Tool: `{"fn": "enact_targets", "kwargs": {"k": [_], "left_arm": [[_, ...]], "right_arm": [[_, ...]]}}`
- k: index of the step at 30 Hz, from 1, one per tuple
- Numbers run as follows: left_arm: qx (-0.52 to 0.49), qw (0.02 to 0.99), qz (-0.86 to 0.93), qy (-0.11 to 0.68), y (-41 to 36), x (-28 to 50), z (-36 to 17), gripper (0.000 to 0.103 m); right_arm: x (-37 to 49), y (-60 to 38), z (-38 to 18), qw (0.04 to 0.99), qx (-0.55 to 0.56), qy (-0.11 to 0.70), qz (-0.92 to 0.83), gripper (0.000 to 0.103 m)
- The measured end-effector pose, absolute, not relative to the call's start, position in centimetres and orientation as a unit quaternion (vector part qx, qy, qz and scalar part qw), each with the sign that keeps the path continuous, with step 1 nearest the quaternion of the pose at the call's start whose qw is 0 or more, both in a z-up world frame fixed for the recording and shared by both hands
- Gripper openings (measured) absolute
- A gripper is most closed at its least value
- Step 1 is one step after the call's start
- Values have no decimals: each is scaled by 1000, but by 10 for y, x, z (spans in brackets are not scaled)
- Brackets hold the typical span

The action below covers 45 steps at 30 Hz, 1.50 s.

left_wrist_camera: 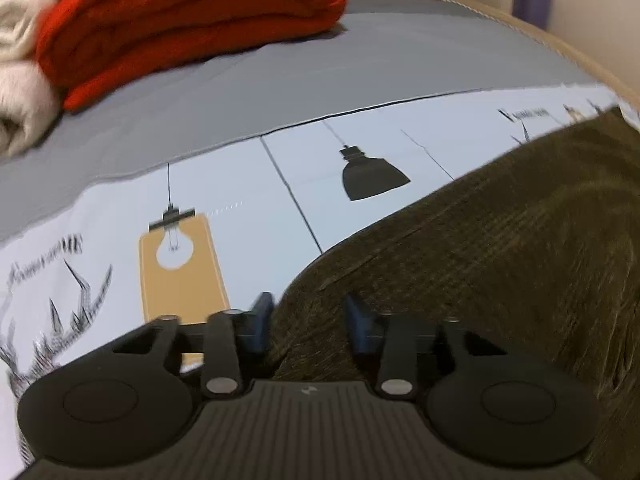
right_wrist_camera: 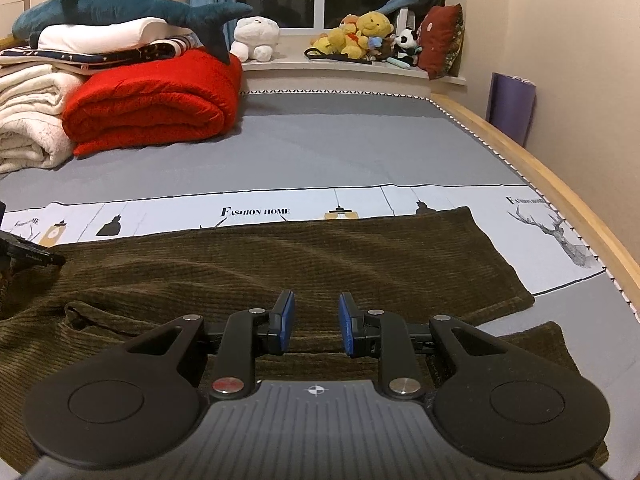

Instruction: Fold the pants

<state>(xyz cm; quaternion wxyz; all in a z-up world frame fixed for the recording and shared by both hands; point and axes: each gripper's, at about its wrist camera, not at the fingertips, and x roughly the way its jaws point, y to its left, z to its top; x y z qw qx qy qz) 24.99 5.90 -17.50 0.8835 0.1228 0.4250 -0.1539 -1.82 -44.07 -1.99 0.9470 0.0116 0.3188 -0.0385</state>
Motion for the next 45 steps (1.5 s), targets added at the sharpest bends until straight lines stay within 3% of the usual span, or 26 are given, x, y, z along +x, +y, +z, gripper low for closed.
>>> {"fn": "enact_targets", "kwargs": {"k": [4, 11, 17, 23, 27, 29, 32, 33, 34, 39, 45], "left_arm": [[153, 882, -156, 417, 53, 239, -167, 19], [171, 890, -139, 399, 40, 211, -136, 14], [90, 897, -147, 406, 43, 167, -85, 11], [55, 896, -170, 406, 47, 66, -30, 10], [50, 877, -188, 438, 42, -17, -28, 9], [57, 854, -192, 480, 38, -44, -41, 13], [-12, 837, -185, 515, 62, -63, -52, 32], [-41, 839, -167, 516, 77, -67, -52, 54], [-79, 839, -142, 519, 95, -68, -53, 68], [-249, 779, -6, 575, 170, -63, -89, 70], [-306, 758, 0, 576, 175, -38, -105, 71]], "right_arm": [[-19, -439, -19, 947, 8, 318, -40, 25], [-25, -442, -16, 947, 7, 317, -48, 25], [-28, -446, -21, 940, 29, 334, -56, 25], [-40, -448, -42, 937, 41, 345, -47, 25], [-45, -455, -48, 934, 61, 351, -43, 25], [-50, -459, -48, 935, 65, 348, -37, 25], [-52, -467, -51, 931, 72, 356, -34, 25], [-51, -470, -51, 930, 77, 357, -35, 25], [-51, -474, -52, 929, 84, 360, -37, 25], [-50, -485, -52, 924, 123, 359, -39, 26], [-43, -476, -51, 926, 127, 355, -32, 26]]}}
